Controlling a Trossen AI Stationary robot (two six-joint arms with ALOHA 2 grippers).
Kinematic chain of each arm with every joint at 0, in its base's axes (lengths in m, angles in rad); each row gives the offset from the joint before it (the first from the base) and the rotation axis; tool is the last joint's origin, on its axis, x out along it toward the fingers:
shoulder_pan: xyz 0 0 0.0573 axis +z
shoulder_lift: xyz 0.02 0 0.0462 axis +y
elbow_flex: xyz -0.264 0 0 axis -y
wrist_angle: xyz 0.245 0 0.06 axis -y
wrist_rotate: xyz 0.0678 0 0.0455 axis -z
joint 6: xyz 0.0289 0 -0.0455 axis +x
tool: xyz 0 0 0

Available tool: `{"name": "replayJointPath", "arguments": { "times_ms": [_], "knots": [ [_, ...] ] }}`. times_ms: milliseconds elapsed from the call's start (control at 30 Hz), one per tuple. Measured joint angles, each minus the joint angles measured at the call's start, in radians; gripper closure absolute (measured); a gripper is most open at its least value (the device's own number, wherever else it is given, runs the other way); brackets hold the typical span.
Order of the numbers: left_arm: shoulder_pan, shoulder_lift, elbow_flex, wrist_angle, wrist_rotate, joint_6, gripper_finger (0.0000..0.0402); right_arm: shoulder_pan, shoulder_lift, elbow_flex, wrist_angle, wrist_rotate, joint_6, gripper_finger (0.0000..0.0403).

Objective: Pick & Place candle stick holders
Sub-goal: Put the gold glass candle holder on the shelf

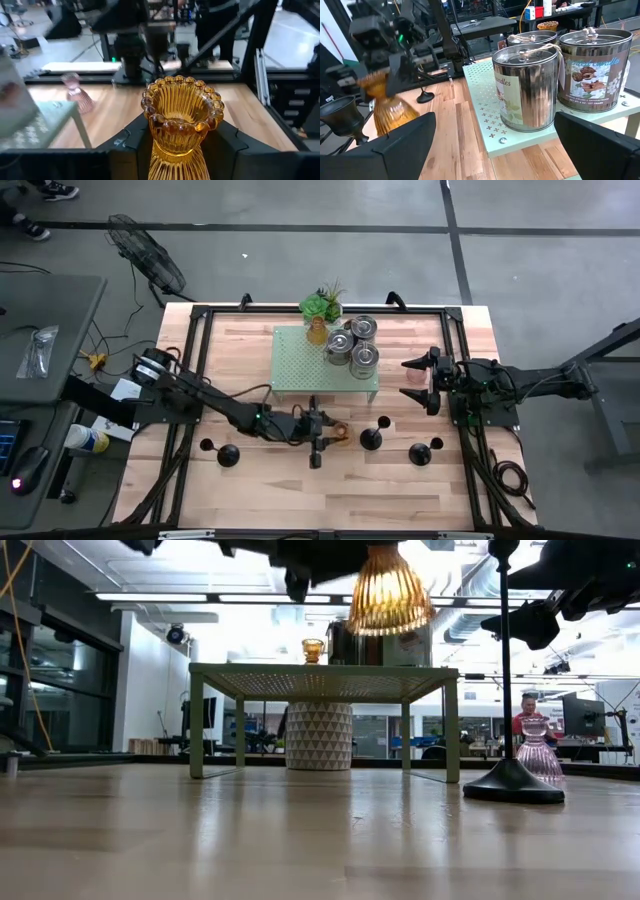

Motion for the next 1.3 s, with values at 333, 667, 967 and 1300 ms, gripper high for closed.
{"name": "replayJointPath", "arguments": {
  "times_ms": [333, 667, 967, 1300],
  "knots": [
    [0.056, -0.159, 0.0, -0.163, 0.0, 0.04, 0.0272, 0.0, 0.0, 0.0, 0.0, 0.0, 0.0, 0.0003],
    [0.176, -0.305, 0.001, -0.437, -0.033, 0.045, 0.0272, 0.0, 0.0, 0.0, 0.0, 0.0, 0.0, 0.0003],
    [0.311, -0.315, 0.0, -0.458, -0.04, 0.005, 0.0272, 0.0, 0.0, 0.0, 0.0, 0.0, 0.0, 0.0003],
    [0.426, -0.315, -0.007, -0.527, -0.11, -0.03, 0.0272, 0.0, 0.0, 0.0, 0.0, 0.0, 0.0, 0.0003]
  ]
}}
